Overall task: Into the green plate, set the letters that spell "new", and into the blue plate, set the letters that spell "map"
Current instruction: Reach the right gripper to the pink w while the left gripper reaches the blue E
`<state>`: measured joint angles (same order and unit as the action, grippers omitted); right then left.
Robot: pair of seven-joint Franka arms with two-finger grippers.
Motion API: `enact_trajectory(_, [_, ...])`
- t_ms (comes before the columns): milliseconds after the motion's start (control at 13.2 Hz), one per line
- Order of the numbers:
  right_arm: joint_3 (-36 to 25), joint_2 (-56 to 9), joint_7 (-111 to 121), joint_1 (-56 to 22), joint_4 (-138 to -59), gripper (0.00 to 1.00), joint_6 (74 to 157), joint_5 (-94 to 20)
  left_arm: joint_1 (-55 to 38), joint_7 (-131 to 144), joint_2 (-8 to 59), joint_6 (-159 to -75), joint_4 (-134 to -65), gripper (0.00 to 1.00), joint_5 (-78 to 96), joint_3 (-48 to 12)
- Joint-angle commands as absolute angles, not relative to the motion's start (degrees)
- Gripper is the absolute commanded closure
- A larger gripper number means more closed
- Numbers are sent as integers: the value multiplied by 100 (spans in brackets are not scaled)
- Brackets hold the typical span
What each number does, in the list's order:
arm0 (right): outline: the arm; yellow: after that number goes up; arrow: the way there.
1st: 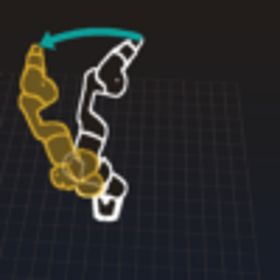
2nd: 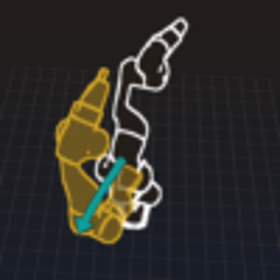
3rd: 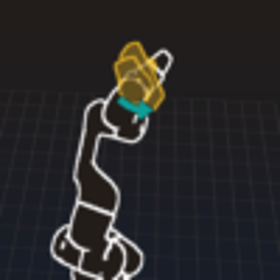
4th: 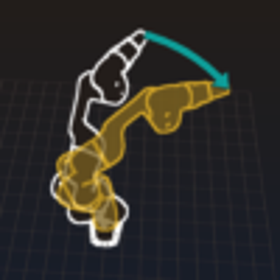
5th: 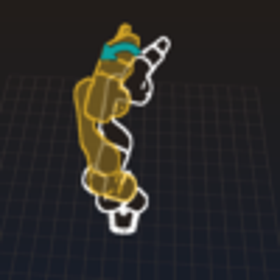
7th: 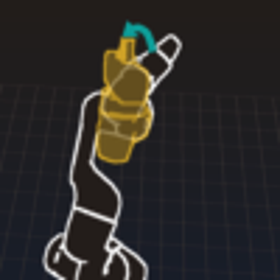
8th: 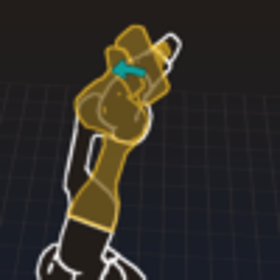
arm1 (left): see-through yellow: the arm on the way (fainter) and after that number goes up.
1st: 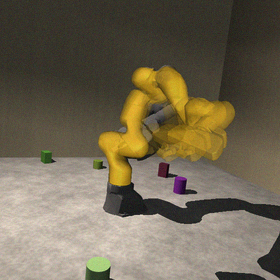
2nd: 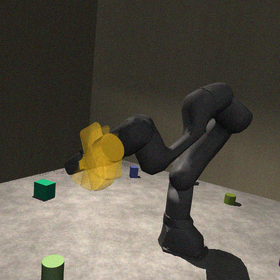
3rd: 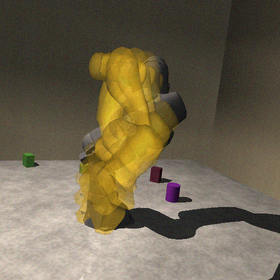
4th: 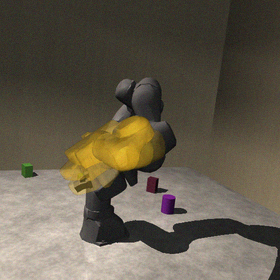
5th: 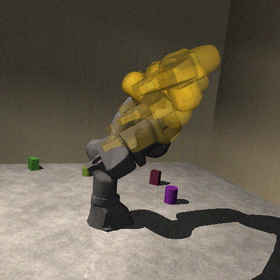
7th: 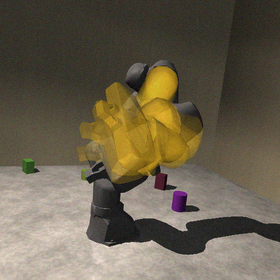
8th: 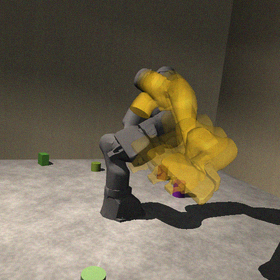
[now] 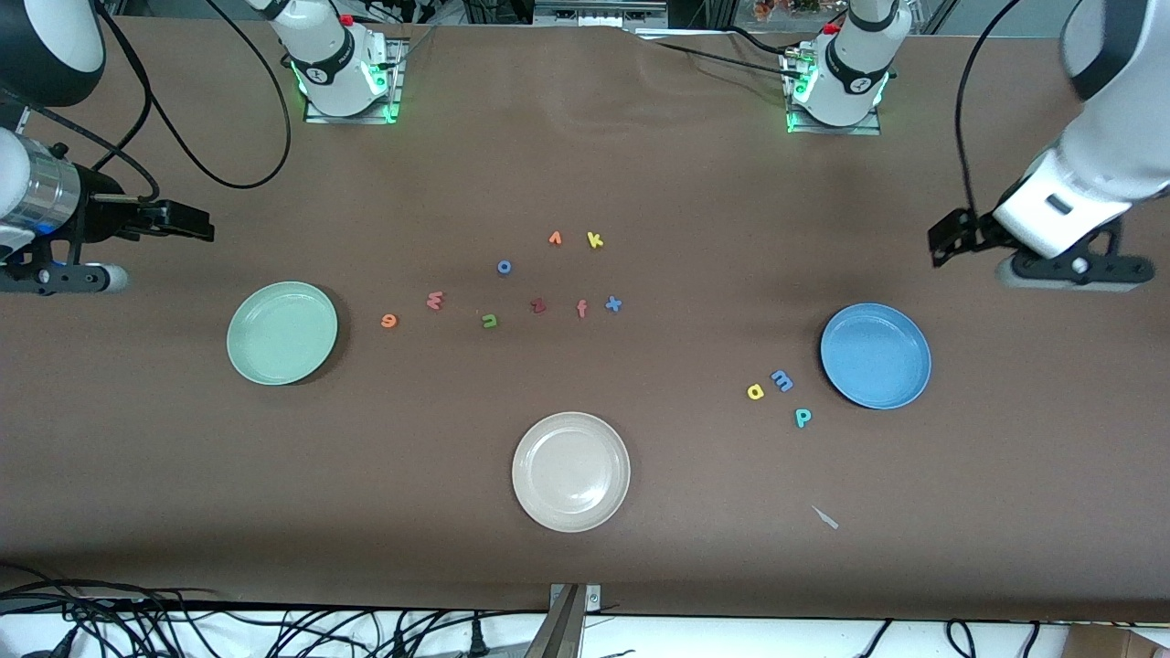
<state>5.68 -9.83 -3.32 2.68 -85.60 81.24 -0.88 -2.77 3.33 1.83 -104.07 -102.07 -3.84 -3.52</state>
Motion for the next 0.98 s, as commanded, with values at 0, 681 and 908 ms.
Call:
enact_trajectory(0, [606, -958, -570, 211, -8718, 0, 8252, -229, -360, 334, 368, -11178, -10827, 0, -457, -386])
enact_trajectory(681, [1397, -940, -1502, 149, -9439, 0, 9271, -229, -544, 342, 1791, -12557, -10854, 0, -466, -387])
enact_trajectory(908, [1599, -940, -1749, 149, -9799, 0, 9798, -220, -843, 352, 2257, -13243, -10863, 0, -466, -387])
